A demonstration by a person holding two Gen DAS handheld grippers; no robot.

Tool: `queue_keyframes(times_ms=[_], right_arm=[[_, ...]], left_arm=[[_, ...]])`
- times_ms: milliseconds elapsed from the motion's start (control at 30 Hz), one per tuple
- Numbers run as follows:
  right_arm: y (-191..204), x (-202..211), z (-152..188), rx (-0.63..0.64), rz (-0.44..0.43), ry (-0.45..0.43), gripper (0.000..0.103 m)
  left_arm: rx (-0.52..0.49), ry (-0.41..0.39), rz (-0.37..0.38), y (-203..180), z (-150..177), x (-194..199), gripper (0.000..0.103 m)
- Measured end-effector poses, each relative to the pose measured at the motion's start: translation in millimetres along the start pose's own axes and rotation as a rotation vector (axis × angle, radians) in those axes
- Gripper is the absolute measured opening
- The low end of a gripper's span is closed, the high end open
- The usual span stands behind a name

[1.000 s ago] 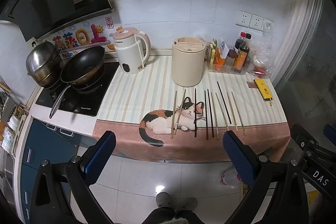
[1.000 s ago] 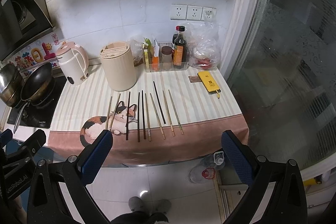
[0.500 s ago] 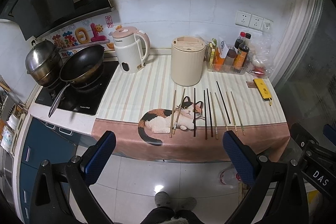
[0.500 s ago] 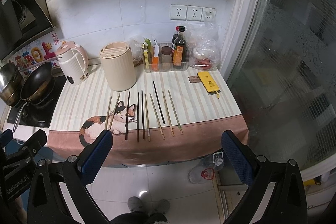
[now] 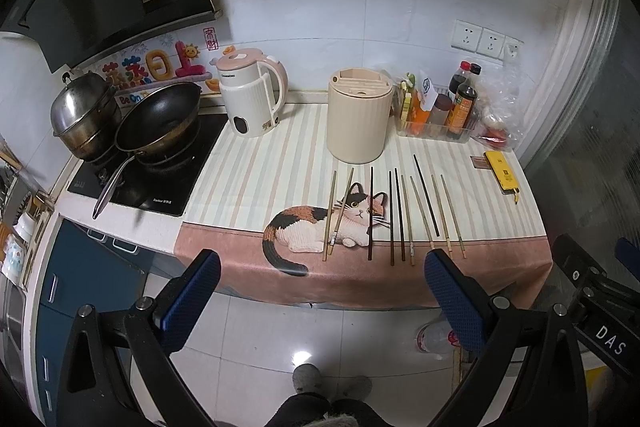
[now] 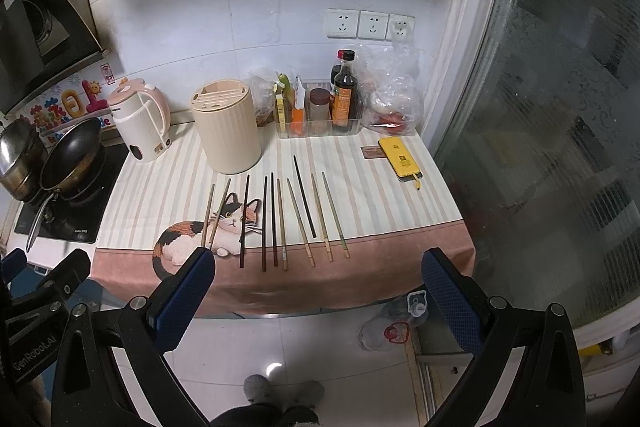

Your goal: Organize utensils

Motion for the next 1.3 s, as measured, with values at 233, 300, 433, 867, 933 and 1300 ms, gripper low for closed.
queue_keyframes(times_ms=[233,300,433,867,933,1300], right_arm=[[-8,-5,-6,0.002,-0.014,-0.005,0.103],[-13,-10,-9,-0.006,-0.018,-0.008,0.103],[-23,-30,-17,-0.034,-0.041,-0.003,0.103],[-13,-187,-18,-0.071,-0.014,0.171,0.082],[-3,-217,-16,-0.067,-0.006,0.203,0.074],[40,-360,6,-0.098,0.049,0.422,0.041]], left_arm=[[0.025,-0.016,-0.025,-3,-2,-1,0.103],[0.028,-0.041,-0.042,-6,-6,-6,0.103],[-0.014,-0.103,-0.14,-5,-15,-22,0.103],[-0.036,0.086,-0.196,33,-33,-185,0.103],[-0.039,0.126,-0.174,34,-35,-213,0.103],[-0.099,0.334,0.012,22,-34,-352,0.099]])
Point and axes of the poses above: each gripper's, at about its wrist camera, not at the fingertips, and x roughly against the way its jaws point, y to its left, z to its underside, the point moved 7 cm from there along -x, roughly the way its jaws point, and after that the axes turned 15 degrees about -x, right-handed, at the moved point
